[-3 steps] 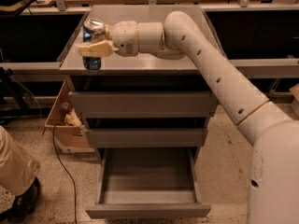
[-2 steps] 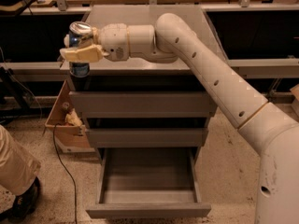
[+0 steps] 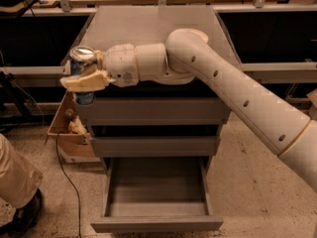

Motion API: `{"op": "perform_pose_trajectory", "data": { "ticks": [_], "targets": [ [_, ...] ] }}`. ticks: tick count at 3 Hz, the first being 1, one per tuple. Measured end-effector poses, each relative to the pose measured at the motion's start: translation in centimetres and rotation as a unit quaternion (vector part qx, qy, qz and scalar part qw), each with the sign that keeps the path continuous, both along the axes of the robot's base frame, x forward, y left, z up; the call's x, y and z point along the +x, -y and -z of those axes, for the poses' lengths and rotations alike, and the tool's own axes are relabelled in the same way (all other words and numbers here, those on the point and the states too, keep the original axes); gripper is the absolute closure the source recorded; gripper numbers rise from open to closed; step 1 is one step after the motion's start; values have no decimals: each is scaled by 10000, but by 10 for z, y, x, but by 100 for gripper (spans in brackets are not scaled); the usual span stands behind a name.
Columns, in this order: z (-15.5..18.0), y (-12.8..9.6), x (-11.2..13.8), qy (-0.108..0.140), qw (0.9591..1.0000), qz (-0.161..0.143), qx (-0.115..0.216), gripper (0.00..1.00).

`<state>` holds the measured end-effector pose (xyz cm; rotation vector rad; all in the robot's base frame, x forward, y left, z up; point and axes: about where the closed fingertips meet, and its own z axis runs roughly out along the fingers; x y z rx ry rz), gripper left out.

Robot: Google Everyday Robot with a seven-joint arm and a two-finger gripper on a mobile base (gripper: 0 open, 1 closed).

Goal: Place redbull can into bottom drawer

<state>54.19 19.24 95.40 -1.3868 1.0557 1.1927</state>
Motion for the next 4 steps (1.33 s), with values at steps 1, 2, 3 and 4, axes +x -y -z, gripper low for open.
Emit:
{"op": "perform_pose_trajectory", "data": {
  "ticks": [1,2,3,4],
  "targets": [
    [39,33,-12,61,9988,102,-468,100],
    [72,56,-13,-5,9975,144,-696,100],
    [72,52,-13,27,9974,68,-715,100],
    [72,51,-13,34,9974,55,-719,100]
  ]
}}
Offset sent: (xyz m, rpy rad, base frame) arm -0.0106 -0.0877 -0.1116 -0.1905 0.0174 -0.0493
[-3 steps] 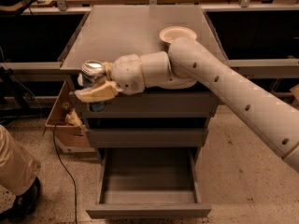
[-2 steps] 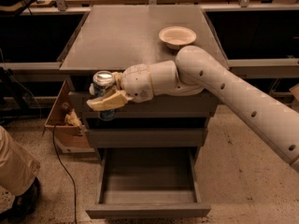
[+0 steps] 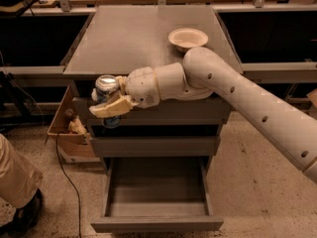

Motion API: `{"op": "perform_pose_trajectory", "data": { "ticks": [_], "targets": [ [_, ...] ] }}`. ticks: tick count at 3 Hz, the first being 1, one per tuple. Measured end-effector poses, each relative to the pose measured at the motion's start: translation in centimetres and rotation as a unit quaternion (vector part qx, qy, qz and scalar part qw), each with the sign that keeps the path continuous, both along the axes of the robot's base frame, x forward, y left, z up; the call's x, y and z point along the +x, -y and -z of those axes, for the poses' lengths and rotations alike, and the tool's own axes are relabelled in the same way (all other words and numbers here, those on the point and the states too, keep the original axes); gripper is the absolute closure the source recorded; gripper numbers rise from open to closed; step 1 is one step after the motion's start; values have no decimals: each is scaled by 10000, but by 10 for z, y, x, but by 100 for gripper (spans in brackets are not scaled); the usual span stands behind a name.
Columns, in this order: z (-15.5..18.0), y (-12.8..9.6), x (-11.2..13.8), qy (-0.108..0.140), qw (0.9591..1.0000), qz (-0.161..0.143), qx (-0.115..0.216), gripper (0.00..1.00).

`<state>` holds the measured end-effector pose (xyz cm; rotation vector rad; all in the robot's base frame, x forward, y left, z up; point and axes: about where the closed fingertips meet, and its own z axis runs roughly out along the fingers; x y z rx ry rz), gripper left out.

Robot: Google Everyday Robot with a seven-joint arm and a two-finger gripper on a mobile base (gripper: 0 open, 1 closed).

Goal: Place redbull can into bottom drawer

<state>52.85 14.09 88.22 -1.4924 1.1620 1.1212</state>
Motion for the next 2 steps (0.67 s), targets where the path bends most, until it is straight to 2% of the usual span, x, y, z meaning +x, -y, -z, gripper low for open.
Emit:
{"op": "perform_pose_trajectory", "data": {
  "ticks": [1,2],
  "targets": [
    [39,30,-8,162,9990,240,-334,100],
    [122,98,-15,239,9926,660,-989,100]
  ]
}}
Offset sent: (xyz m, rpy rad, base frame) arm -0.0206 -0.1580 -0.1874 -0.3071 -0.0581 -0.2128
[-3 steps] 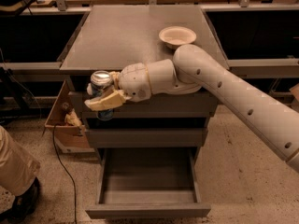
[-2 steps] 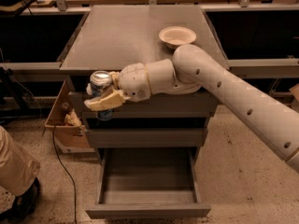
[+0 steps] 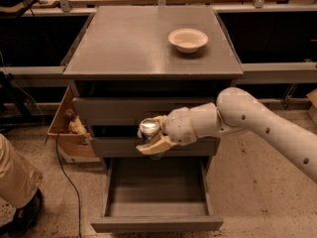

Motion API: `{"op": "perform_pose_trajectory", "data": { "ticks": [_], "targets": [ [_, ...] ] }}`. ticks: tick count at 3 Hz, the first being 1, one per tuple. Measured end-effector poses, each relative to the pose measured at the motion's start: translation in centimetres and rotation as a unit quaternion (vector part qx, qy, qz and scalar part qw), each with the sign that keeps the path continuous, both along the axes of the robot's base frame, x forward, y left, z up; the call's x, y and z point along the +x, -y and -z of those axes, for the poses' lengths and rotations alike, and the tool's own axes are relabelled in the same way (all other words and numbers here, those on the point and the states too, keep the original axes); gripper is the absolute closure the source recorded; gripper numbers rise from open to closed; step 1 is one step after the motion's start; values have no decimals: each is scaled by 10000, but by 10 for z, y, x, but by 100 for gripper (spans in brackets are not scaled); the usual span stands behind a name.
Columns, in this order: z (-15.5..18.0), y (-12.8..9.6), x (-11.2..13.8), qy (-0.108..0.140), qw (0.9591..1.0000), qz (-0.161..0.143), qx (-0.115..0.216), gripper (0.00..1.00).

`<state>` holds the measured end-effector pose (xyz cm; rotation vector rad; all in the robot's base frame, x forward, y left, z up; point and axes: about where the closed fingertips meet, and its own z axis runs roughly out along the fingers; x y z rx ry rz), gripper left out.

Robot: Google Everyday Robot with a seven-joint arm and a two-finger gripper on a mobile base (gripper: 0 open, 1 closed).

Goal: Place redbull can into bottom drawer

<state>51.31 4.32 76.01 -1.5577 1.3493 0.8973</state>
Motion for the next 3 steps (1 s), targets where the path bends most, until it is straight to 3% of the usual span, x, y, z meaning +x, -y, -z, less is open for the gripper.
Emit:
{"op": "perform_pose_trajectory", "data": {
  "ticks": [1,3],
  "targets": [
    [44,38,0,-5,9993,212,-308,100],
    [138,101,20,-253,9977,578,-248,100]
  ]
}}
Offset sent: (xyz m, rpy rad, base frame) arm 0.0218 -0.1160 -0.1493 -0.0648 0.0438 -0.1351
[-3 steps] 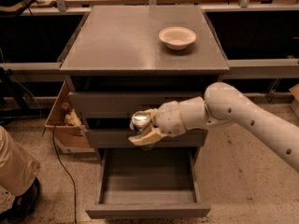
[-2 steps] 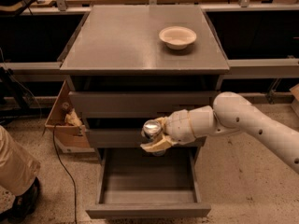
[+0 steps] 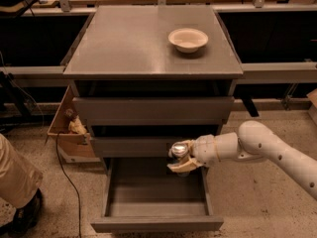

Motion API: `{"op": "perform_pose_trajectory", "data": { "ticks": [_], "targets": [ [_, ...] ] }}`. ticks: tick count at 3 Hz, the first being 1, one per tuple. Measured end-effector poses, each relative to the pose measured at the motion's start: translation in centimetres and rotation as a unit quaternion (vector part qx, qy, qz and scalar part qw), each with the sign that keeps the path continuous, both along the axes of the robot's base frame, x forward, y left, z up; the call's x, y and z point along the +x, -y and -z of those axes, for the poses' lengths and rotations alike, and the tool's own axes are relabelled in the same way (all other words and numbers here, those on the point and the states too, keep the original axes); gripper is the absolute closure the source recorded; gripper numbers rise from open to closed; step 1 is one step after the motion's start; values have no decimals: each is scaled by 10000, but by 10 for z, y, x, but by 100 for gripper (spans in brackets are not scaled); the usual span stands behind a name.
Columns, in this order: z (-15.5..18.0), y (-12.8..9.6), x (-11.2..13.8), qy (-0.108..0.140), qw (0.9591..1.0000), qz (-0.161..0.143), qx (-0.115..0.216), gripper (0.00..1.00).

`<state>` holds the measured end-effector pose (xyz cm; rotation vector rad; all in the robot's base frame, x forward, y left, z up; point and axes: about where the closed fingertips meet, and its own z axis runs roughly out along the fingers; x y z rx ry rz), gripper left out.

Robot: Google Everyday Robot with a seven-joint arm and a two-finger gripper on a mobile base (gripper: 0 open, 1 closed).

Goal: Place redbull can into bottom drawer

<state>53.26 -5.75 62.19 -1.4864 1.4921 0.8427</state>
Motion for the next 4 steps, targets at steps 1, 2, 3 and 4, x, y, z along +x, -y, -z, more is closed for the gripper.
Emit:
{"op": "perform_pose_trajectory", "data": {
  "ticks": [1,2,3,4],
  "targets": [
    [0,0,0,0,10000,0,0,100],
    [28,0,2,-4,9996,163,234,100],
    [71,3,9,-77,9979,435,481,100],
    [122,9,13,-125,9953,715,635,100]
  ]
}}
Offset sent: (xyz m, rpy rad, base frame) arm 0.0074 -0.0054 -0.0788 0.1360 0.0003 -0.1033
